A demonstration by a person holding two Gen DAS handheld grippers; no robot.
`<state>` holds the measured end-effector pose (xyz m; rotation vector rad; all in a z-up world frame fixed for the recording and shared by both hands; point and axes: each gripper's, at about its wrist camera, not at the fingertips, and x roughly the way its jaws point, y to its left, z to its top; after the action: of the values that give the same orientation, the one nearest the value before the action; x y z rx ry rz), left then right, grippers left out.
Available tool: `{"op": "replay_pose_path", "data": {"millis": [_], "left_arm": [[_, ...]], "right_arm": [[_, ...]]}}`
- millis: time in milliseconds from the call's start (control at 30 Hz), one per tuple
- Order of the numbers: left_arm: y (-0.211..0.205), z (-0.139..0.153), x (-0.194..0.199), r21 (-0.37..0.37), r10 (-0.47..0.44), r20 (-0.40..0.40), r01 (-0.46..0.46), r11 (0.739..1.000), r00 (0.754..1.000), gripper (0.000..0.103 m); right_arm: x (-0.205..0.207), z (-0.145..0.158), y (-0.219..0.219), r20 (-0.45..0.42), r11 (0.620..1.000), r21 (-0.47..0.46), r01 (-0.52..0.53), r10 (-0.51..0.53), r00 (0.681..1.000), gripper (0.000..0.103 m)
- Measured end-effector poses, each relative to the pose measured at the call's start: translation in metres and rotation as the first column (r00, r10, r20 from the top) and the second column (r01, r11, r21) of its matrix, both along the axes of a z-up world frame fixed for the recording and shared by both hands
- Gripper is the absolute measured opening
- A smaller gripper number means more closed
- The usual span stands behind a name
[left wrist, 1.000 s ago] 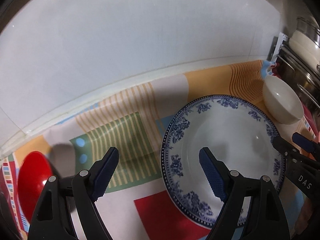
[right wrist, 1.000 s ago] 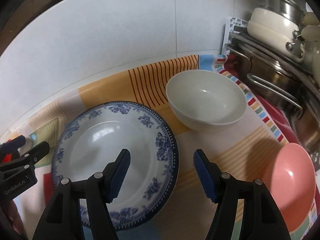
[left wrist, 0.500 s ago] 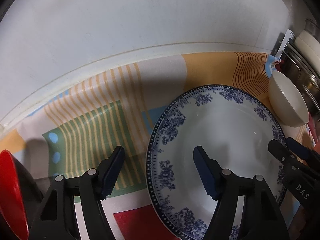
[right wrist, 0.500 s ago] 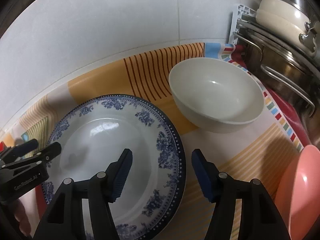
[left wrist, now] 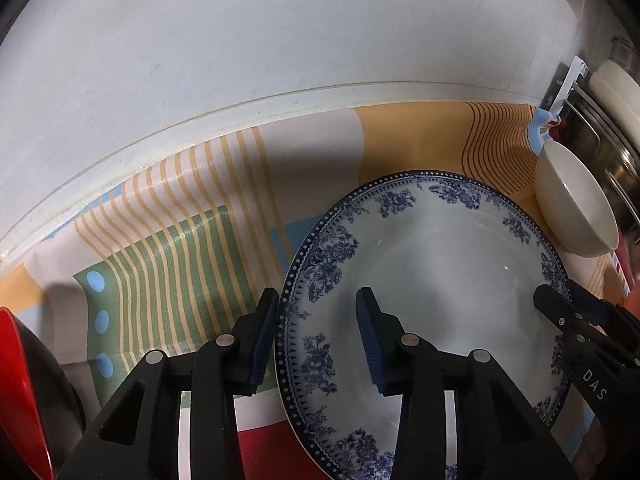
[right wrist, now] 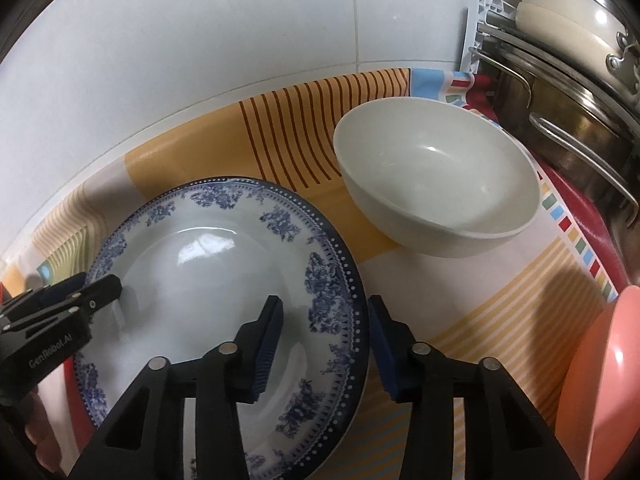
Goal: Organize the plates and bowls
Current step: 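Close the left gripper on the plate rim while the right gripper grips it too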
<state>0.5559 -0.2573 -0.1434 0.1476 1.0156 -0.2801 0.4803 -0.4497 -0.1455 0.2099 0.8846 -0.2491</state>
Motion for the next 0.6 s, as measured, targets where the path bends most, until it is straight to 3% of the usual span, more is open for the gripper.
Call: {"op": "replay_pose_path", "data": {"millis": [600], "left_arm": [[0.007, 0.010, -0.012, -0.005, 0.002, 0.015, -0.002, 1.000, 1.000, 0.038]], "right_arm": [[-0.004, 0.005, -0.001, -0.013, 1.000, 0.001, 0.002, -0.002, 1.000, 0.039]]}}
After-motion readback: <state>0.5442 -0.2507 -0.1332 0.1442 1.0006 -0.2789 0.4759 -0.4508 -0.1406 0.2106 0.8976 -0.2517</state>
